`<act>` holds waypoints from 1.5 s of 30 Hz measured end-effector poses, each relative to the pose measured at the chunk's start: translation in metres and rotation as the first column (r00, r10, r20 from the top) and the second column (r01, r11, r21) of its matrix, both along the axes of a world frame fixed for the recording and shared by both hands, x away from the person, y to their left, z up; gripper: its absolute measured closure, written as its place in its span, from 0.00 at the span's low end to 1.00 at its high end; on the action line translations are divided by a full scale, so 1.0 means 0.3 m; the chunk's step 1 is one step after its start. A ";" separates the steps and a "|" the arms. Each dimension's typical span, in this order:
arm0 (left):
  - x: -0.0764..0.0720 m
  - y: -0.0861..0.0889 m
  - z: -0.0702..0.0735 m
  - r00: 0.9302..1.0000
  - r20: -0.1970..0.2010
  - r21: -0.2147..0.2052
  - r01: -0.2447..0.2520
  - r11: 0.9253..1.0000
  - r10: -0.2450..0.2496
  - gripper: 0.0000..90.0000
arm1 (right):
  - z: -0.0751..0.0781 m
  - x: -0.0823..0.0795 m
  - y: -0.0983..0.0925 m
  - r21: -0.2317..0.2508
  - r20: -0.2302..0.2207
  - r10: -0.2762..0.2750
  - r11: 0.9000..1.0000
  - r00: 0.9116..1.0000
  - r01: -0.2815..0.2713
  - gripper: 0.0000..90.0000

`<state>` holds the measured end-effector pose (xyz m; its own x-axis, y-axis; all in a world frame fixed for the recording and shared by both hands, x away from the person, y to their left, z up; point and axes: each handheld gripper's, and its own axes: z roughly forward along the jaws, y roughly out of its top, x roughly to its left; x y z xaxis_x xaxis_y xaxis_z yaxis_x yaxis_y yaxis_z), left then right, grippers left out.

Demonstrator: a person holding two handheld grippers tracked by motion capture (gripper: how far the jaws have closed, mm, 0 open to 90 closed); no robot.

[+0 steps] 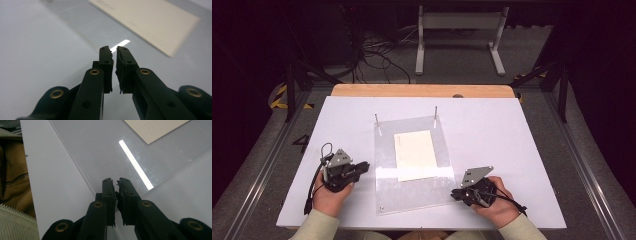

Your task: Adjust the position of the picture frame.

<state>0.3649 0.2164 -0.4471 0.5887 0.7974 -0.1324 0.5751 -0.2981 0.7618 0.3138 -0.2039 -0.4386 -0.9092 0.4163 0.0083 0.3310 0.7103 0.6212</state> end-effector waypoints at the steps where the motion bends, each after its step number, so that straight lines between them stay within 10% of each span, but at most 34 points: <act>1: 0.016 -0.002 -0.008 1.000 -0.011 -0.003 -0.013 1.000 0.013 0.99 | 0.000 0.000 0.000 0.001 0.000 0.000 1.000 1.000 0.000 0.92; 5: 0.088 -0.034 -0.054 0.997 -0.074 0.052 -0.019 0.998 0.023 1.00 | -0.002 0.000 -0.002 0.008 -0.004 -0.003 1.000 1.000 0.003 0.92; 11: 0.114 -0.066 -0.064 0.996 -0.077 0.023 0.053 0.998 -0.051 1.00 | -0.004 -0.004 -0.004 0.013 0.004 -0.005 1.000 1.000 0.005 0.92; 33: 0.063 -0.177 -0.055 0.989 -0.073 0.053 0.135 0.989 -0.131 1.00 | -0.002 -0.118 -0.094 -0.080 -0.064 0.051 0.995 0.997 -0.056 1.00; 45: 0.026 -0.164 -0.056 0.982 -0.078 0.043 0.177 0.983 -0.174 1.00 | 0.021 -0.100 -0.137 0.089 0.020 -0.029 0.996 0.999 0.027 0.82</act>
